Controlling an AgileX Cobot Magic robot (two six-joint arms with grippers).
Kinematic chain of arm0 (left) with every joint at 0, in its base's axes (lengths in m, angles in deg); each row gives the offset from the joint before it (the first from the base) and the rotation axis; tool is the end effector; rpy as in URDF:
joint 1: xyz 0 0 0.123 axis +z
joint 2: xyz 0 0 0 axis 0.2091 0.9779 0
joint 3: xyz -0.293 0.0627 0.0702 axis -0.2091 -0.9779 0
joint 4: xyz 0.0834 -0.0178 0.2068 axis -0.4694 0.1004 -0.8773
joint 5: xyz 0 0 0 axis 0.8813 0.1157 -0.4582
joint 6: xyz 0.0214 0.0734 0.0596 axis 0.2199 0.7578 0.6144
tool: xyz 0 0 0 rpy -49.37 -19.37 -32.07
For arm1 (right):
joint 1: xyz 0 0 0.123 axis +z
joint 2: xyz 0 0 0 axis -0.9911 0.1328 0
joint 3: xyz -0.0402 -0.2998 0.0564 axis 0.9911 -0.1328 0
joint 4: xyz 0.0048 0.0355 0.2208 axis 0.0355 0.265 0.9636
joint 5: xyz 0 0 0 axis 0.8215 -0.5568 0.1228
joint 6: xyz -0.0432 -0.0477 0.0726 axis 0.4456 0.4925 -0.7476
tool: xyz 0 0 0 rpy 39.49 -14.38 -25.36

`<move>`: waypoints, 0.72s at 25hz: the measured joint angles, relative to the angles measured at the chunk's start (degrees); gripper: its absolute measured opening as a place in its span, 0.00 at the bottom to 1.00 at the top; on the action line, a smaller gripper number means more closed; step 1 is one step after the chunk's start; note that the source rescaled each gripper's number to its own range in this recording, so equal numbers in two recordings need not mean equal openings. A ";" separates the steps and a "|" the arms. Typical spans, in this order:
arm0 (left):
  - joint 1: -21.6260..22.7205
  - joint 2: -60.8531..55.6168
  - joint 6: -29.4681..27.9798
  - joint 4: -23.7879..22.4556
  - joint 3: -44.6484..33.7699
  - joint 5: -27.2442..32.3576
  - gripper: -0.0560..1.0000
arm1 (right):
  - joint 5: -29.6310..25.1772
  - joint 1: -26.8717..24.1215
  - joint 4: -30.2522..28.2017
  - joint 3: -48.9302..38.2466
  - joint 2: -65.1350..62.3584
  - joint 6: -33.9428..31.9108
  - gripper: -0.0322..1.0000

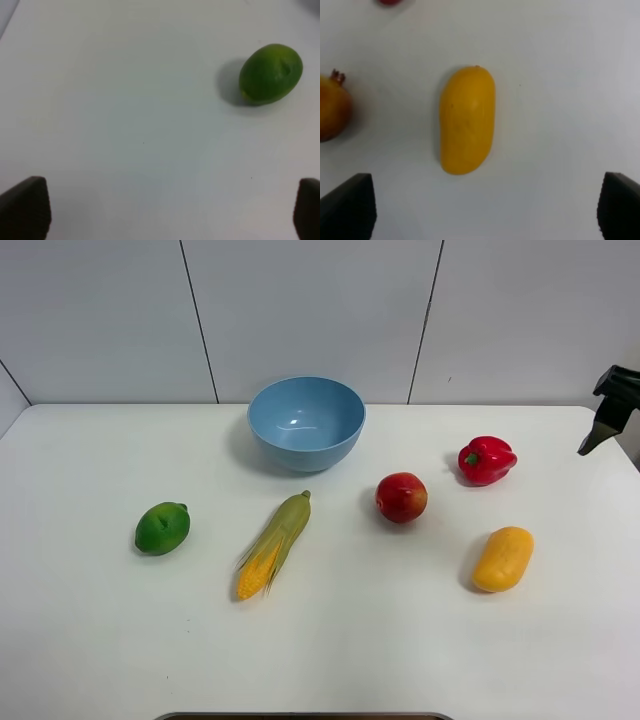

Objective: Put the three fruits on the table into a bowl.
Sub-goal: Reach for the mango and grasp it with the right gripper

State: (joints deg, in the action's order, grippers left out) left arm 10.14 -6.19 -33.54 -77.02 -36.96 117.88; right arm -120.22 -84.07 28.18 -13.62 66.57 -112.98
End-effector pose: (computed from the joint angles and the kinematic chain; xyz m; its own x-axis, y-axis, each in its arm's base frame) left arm -0.0439 0.0081 0.2436 -0.5248 -0.0151 -0.8511 -0.0404 0.9992 0.0072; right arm 0.1867 -0.0043 0.3336 -0.7630 0.5912 -0.2615 0.5579 0.8065 0.1956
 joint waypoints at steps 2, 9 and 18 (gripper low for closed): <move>0.00 0.00 0.00 0.00 0.00 0.00 1.00 | 2.41 0.62 -0.05 -1.18 1.85 0.05 0.88; 0.00 0.00 0.00 0.00 0.00 0.00 1.00 | 8.60 4.21 0.14 -2.18 9.07 0.05 0.88; 0.00 0.00 0.07 0.00 0.00 0.00 1.00 | 16.25 6.45 1.10 -6.76 14.72 -3.65 0.88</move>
State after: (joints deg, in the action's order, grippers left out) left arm 10.14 -6.19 -33.48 -77.02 -36.96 117.88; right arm -103.97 -77.61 29.28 -20.38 81.29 -116.63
